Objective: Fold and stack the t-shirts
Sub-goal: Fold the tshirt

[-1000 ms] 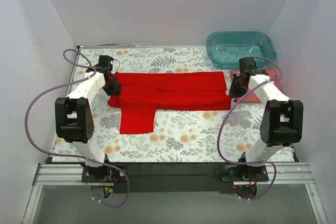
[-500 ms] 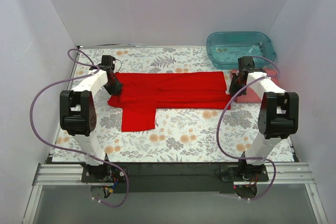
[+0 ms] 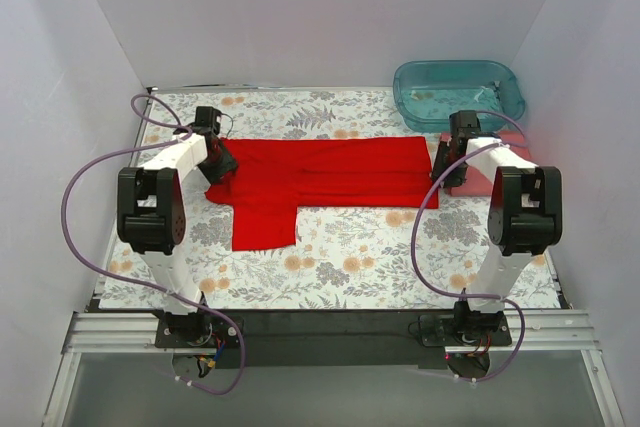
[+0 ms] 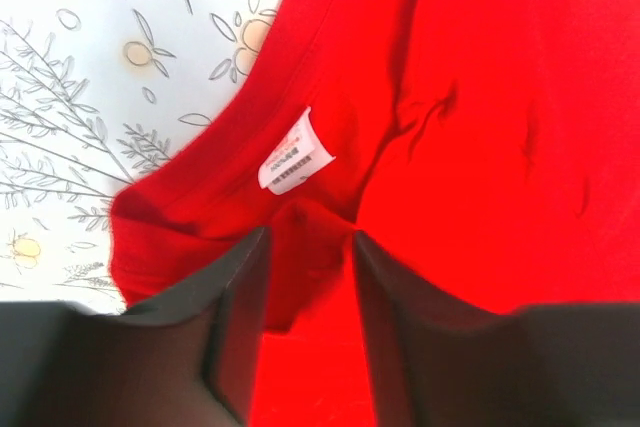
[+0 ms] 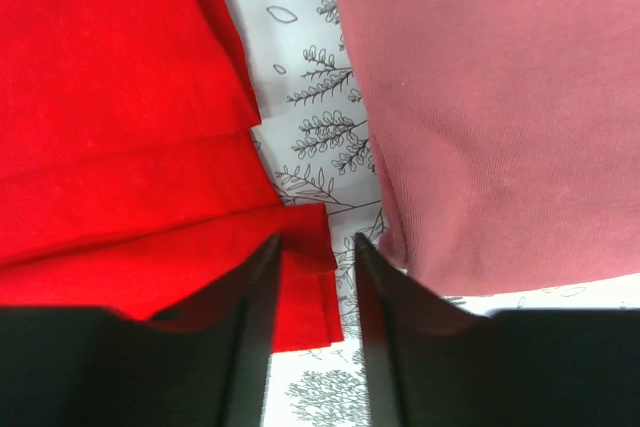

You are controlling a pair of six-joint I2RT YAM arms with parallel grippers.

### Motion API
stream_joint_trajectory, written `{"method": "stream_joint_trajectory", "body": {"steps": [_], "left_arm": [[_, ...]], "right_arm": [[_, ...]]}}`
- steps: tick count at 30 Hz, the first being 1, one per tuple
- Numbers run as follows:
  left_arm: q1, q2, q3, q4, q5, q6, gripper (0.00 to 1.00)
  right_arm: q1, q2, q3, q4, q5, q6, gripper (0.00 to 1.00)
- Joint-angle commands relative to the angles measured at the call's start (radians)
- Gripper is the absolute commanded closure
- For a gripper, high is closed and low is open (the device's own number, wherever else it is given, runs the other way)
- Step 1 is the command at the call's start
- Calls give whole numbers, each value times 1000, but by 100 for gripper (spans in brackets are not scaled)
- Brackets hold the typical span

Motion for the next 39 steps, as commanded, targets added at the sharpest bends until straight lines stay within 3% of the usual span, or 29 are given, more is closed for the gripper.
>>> {"method": "stream_joint_trajectory", "body": {"steps": [1, 4, 7, 12, 20, 26, 32, 39], "left_arm": [[9, -101, -17, 31, -52, -2, 56], [9, -183, -36, 26, -63, 2, 43], [8, -287, -80, 11, -84, 5, 37], [8, -452, -239, 20, -106, -7, 37], [-44, -634, -436, 6, 97, -38, 35], [-170, -647, -542, -41, 106, -59, 34], [-271, -576, -543, -69, 34, -70, 34], [-375, -452, -505, -80, -43, -100, 42]], "right_arm": [[11, -65, 27, 30, 16, -8, 54], [32, -127, 25, 30, 16, -16, 49], [44, -200, 9, 30, 22, -22, 48], [48, -289, -71, 57, 4, -21, 49], [148, -375, -172, 74, -111, -13, 50], [250, -433, -290, 82, -120, -7, 50], [278, -444, -344, 87, -129, -19, 43], [288, -418, -350, 97, -155, -27, 43]]}}
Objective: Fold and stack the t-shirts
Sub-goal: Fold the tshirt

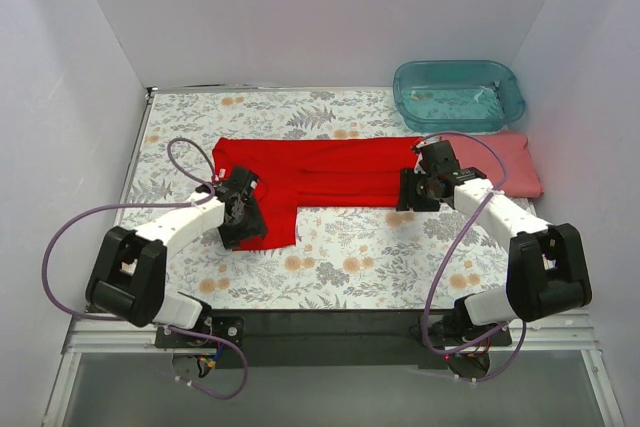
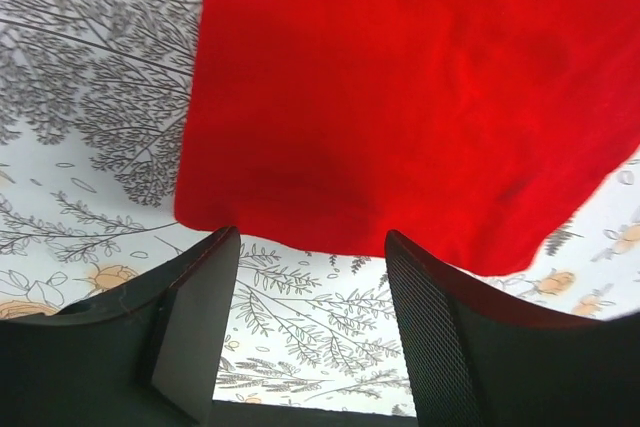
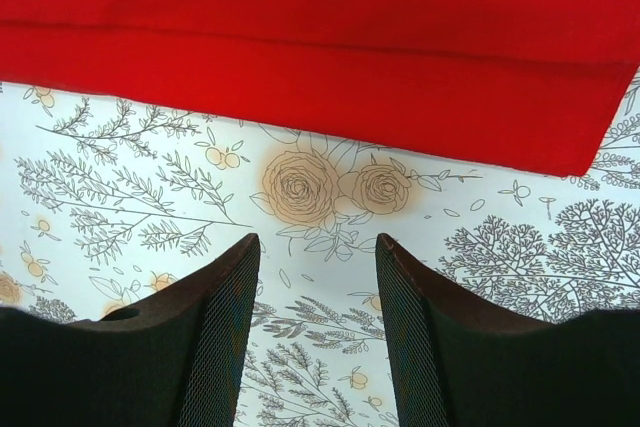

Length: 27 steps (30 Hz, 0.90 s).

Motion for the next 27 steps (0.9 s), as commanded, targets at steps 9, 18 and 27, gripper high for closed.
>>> {"method": "stream_joint_trajectory", "body": {"steps": [9, 18, 27], "left_arm": [[-75, 137, 51, -38, -141, -51, 79], [-72, 160, 233, -52, -212, 3, 100], [28, 427, 703, -49, -264, 115, 100]], "right_arm": [[13, 29, -15, 51, -53, -25, 43], [16, 43, 5, 55, -58, -40, 44], [36, 83, 46, 55, -41, -70, 46]]}}
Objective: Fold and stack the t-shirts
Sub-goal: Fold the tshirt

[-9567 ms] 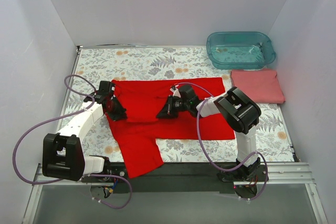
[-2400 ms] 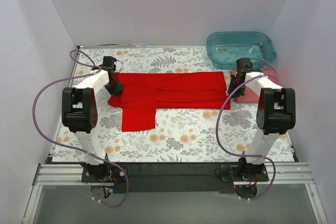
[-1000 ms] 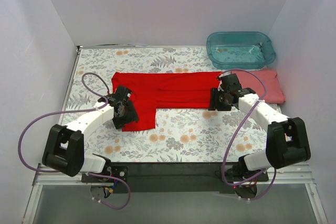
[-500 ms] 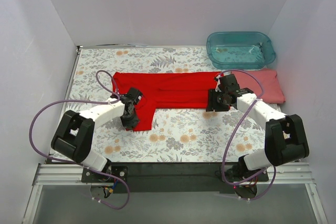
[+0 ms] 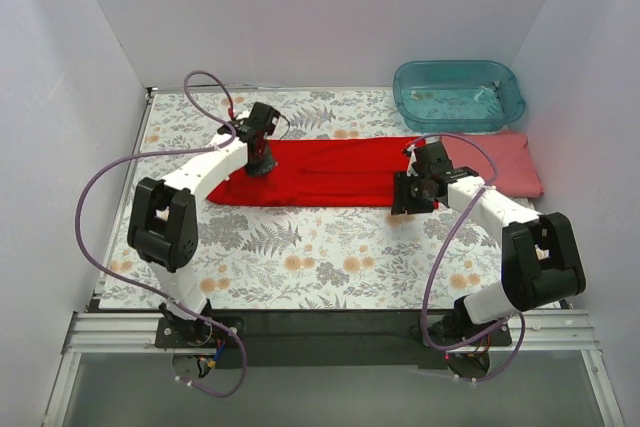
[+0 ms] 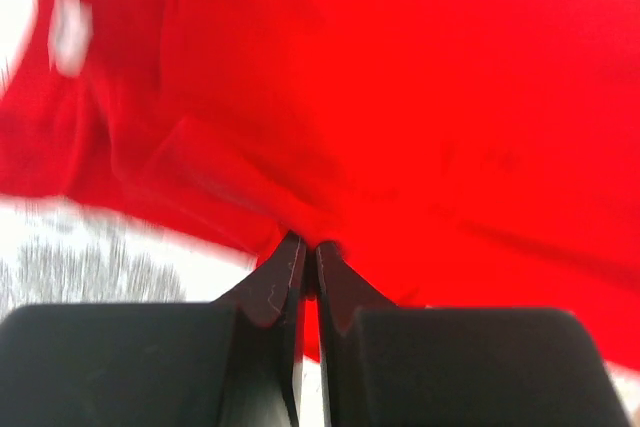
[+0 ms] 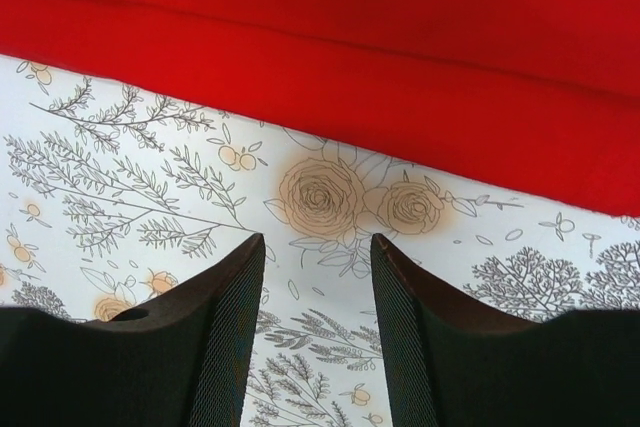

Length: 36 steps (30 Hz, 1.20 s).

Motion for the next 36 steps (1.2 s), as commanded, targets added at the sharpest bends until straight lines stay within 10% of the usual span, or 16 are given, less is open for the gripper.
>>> {"method": "stream_joint_trajectory", "body": {"steps": [1, 9, 21, 29, 36], "left_arm": [[55, 92, 156, 11, -55, 63, 100], [101, 304, 517, 17, -23, 101, 100], [146, 366, 485, 106, -10, 75, 98], [161, 268, 407, 120, 36, 67, 44], [198, 3, 105, 122, 2, 23, 41]], "right_arm": [[19, 38, 66, 33, 6, -25, 47], [84, 168, 200, 76, 11, -25, 57], [105, 337, 341, 118, 136, -30, 60], [99, 299, 310, 118, 146, -32, 58], [48, 229, 223, 118, 150, -19, 58]]}}
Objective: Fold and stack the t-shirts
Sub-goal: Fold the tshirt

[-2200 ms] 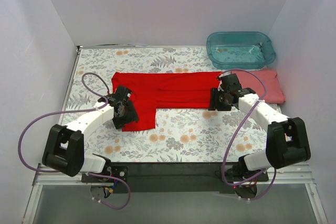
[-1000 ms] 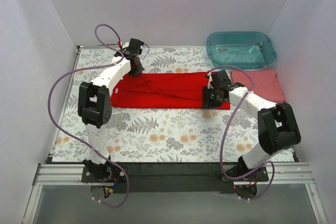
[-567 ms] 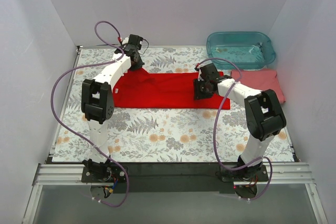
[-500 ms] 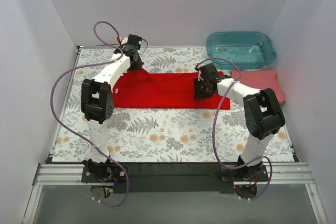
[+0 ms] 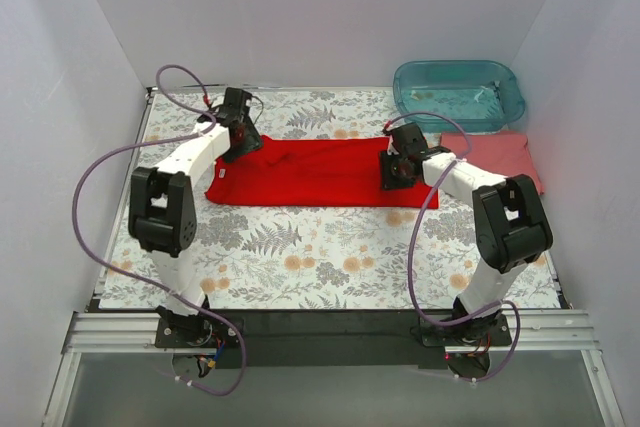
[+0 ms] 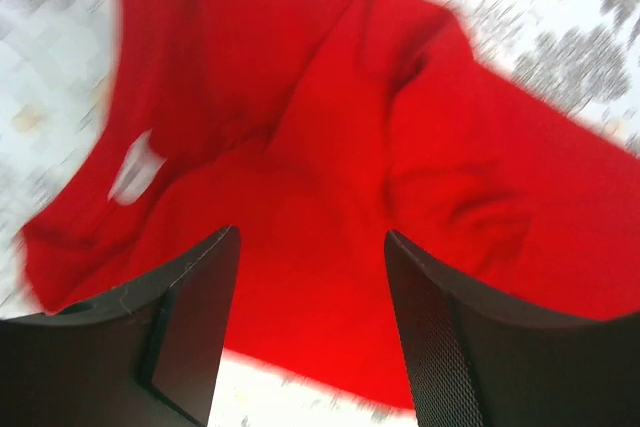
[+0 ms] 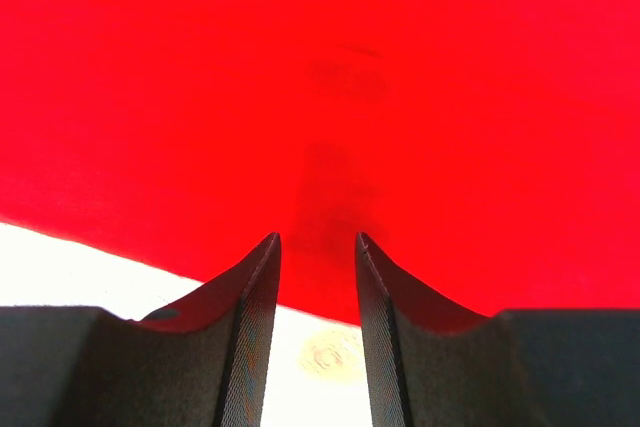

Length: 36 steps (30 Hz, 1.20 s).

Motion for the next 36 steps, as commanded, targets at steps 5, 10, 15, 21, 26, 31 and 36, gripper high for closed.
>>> {"method": "stream_joint_trajectory", "body": {"steps": [5, 10, 15, 21, 26, 31, 36], "left_arm": [[87, -436, -401, 43, -34, -117, 41], [163, -549, -628, 106, 6, -162, 41], [183, -513, -660, 149, 35, -146, 41], [231, -459, -667, 197, 58, -198, 46], [240, -421, -663, 217, 59, -224, 48], [274, -379, -649, 232, 68, -232, 52], [280, -368, -661, 238, 64, -228, 60]], "right_arm": [[-82, -137, -108, 25, 22, 52, 57], [-170, -188, -203, 74, -47, 103, 56], [-259, -229, -279, 118, -124, 141, 54], [-375, -298, -378, 181, -176, 178, 54], [-465, -329, -451, 235, -219, 239, 54], [-537, -375, -522, 276, -204, 305, 44], [-542, -311, -528, 345, -268, 361, 43]]}}
